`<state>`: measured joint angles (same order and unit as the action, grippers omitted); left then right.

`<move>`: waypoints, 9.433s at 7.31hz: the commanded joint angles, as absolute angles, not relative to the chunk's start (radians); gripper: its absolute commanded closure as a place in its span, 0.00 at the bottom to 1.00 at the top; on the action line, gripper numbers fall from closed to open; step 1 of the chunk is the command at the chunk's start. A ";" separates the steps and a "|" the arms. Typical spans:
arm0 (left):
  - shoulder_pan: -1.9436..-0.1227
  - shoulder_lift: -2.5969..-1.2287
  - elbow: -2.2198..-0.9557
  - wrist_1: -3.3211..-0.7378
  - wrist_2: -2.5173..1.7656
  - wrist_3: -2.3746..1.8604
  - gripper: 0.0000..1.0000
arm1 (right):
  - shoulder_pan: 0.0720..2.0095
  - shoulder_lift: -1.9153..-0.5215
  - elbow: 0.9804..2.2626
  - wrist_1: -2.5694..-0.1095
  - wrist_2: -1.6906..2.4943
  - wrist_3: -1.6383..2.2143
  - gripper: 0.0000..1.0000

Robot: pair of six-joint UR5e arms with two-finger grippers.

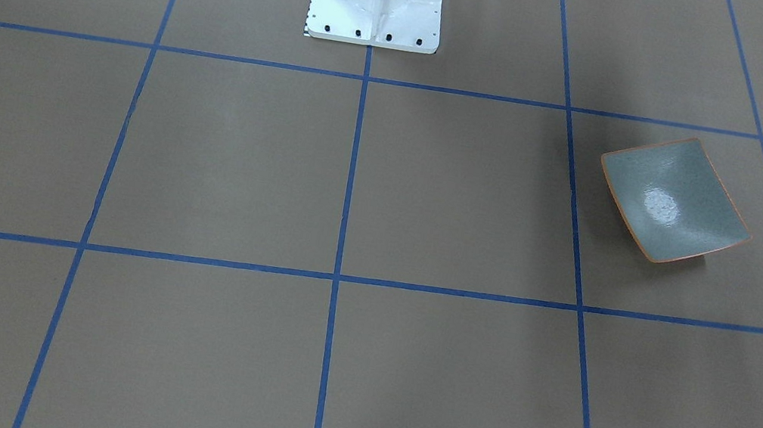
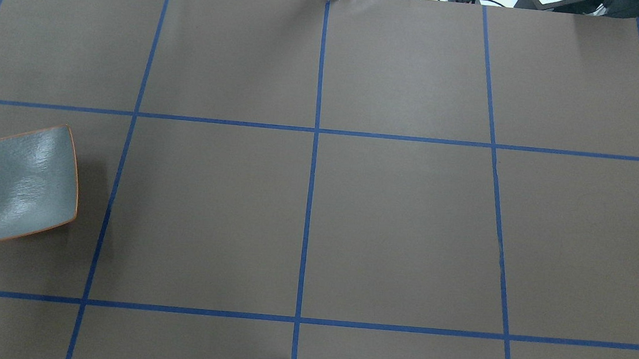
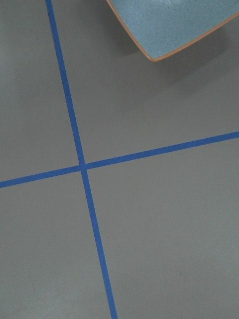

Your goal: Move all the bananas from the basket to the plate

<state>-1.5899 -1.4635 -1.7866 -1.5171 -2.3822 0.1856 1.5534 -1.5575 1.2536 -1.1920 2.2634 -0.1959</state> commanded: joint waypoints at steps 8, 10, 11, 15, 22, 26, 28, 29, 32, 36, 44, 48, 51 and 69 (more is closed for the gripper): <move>-1.591 -1.453 -1.781 -1.517 -2.382 0.189 0.00 | 1.537 -1.551 1.301 -1.203 2.258 -0.195 1.00; -1.591 -1.453 -1.779 -1.517 -2.384 0.189 0.00 | 1.567 -1.549 1.325 -1.207 2.267 -0.187 1.00; -1.591 -1.453 -1.779 -1.517 -2.384 0.189 0.00 | 1.597 -1.543 1.359 -1.263 2.269 -0.181 1.00; -1.589 -1.459 -1.787 -1.662 -2.382 0.187 0.00 | 1.615 -1.459 1.502 -1.394 2.267 0.114 1.00; -1.406 -1.681 -1.738 -2.162 -2.402 -0.289 0.00 | 1.402 -1.249 1.612 -1.356 2.269 0.734 1.00; -1.142 -1.953 -1.749 -2.247 -2.381 -0.801 0.01 | 1.246 -1.197 1.823 -1.356 2.269 1.145 1.00; -1.027 -2.019 -1.795 -2.317 -2.335 -1.027 0.00 | 1.185 -1.169 1.908 -1.355 2.267 1.296 1.00; -0.943 -2.064 -1.799 -2.324 -2.335 -1.061 0.00 | 1.152 -1.151 1.930 -1.347 2.267 1.339 1.00; -0.798 -2.137 -1.809 -2.325 -2.333 -1.121 0.00 | 1.040 -1.149 1.930 -1.099 2.244 1.481 1.00; -0.680 -2.221 -1.809 -2.327 -2.303 -1.170 0.00 | 0.840 -1.069 1.968 -1.066 2.051 1.583 1.00; -0.663 -2.232 -1.810 -2.362 -2.270 -1.187 0.95 | 0.695 -1.045 2.029 -1.066 1.921 1.606 1.00; -0.664 -2.200 -1.807 -2.370 -2.270 -1.246 1.00 | 0.733 -1.045 2.036 -1.054 1.911 1.556 0.00; -0.682 -2.010 -1.902 -2.364 -2.269 -1.241 1.00 | 0.802 -1.132 1.999 -1.068 1.914 1.536 0.00; -0.869 -1.282 -1.965 -2.404 -2.187 -0.518 0.00 | 1.555 -1.634 1.539 -1.307 2.321 -0.092 0.00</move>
